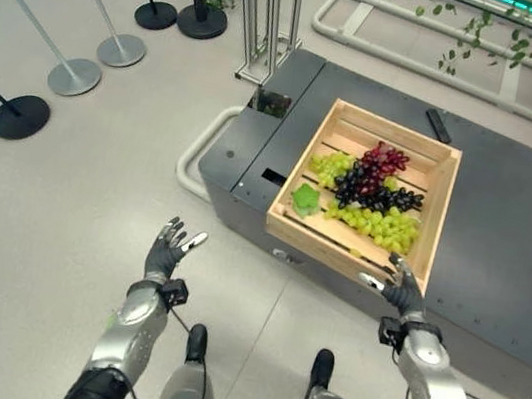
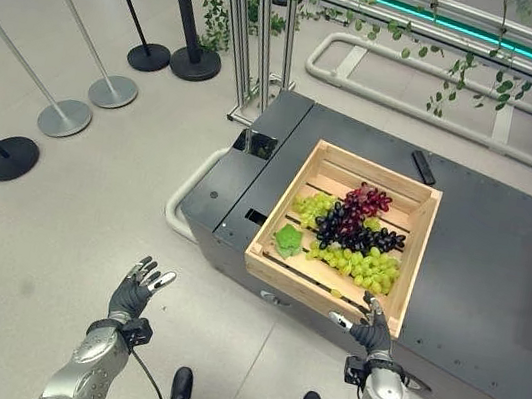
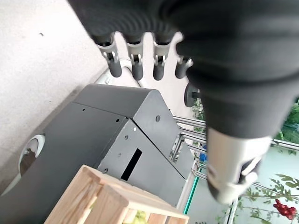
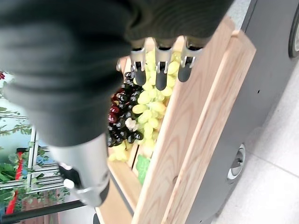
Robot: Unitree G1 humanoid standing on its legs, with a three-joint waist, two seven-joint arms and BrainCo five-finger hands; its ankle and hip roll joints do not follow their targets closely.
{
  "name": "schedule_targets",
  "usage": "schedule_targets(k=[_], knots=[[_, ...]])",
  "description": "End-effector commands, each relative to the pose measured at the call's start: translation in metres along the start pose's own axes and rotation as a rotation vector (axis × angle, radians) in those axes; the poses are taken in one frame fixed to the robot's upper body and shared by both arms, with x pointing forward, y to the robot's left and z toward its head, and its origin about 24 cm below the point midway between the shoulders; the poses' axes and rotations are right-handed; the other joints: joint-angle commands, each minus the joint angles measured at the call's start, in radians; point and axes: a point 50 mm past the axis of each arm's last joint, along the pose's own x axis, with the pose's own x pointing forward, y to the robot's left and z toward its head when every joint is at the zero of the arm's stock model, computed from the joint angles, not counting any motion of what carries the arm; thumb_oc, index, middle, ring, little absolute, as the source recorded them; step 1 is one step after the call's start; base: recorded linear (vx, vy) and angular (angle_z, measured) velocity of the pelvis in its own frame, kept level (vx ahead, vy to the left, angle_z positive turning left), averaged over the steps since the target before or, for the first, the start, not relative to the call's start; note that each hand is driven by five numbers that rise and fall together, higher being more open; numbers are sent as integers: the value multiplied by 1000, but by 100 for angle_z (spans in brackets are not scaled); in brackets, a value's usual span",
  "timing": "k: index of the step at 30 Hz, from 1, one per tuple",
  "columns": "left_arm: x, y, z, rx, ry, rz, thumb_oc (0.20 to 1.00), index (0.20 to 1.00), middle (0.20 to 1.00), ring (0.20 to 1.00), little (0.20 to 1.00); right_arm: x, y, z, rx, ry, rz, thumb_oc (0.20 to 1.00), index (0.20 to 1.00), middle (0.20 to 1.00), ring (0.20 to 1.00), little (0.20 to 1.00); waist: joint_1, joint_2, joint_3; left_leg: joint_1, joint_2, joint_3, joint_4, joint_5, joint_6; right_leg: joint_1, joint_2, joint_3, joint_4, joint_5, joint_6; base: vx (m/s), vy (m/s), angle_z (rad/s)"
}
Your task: Pick up the fruits from the basket on one side to the basket on the other side
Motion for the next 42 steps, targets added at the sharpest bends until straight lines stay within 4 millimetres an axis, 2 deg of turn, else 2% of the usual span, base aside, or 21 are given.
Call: schedule_targets(k=[1,13,20,23,28,31,35,40,42], knots=[[6,-9,20,19,-86,-40,1000,1000,1000,1000,1000,5,0,29,29,-125,11,1000,1000,1000,1000,1000,9,0,-44,-36,5,-1,43,-57,-17,71,-38,-44,128,-258,42,15,40,-1],[8,-11,25,59,-95,-39,1000,1000,1000,1000,1000,6,6,23,147,-85,9,1000,1000,1000,1000,1000,12,-22,-59,-32,-12,6,73,-98,16,37,-63,-35,208,-272,57,12,29,-1],[8,-11,23,91,-91,-30,1000,1000,1000,1000,1000,6,6,28,110,-106,-9,1000,1000,1000,1000,1000,22,-36,-66,-35,-22,9,84,-111,29,26,-72,-34,227,-269,64,3,14,0],[7,-12,22,90,-87,-18,1000,1000,1000,1000,1000,6,2,32,42,-131,-48,1000,1000,1000,1000,1000,25,-42,-69,-36,-30,8,80,-113,34,29,-76,-39,222,-266,68,0,0,0],[7,-13,19,94,-81,-6,1000,1000,1000,1000,1000,13,-9,52,-66,-208,-135,1000,1000,1000,1000,1000,35,-54,-69,-39,-43,7,78,-116,42,31,-84,-47,219,-259,75,-8,35,2],[6,-12,14,99,-61,-8,1000,1000,1000,1000,1000,19,-20,70,-127,-254,-180,1000,1000,1000,1000,1000,46,-66,-68,-40,-51,4,77,-120,48,30,-90,-51,224,-253,79,0,0,0],[5,-14,11,123,-48,-28,1000,1000,1000,1000,1000,30,-41,99,-293,-314,-249,1000,1000,1000,1000,1000,67,-84,-64,-45,-61,-2,76,-122,55,26,-100,-59,229,-242,87,-5,6,1],[5,-21,11,140,-42,-93,1000,1000,1000,1000,1000,47,-64,133,-451,-323,-289,1000,1000,1000,1000,1000,105,-110,-54,-62,-82,-12,75,-123,64,21,-115,-72,226,-219,101,-19,31,8],[6,-24,12,146,-43,-107,1000,1000,1000,1000,1000,51,-70,141,-488,-315,-300,1000,1000,1000,1000,1000,114,-115,-47,-69,-88,-15,76,-123,68,14,-121,-76,233,-212,105,-22,39,14]])
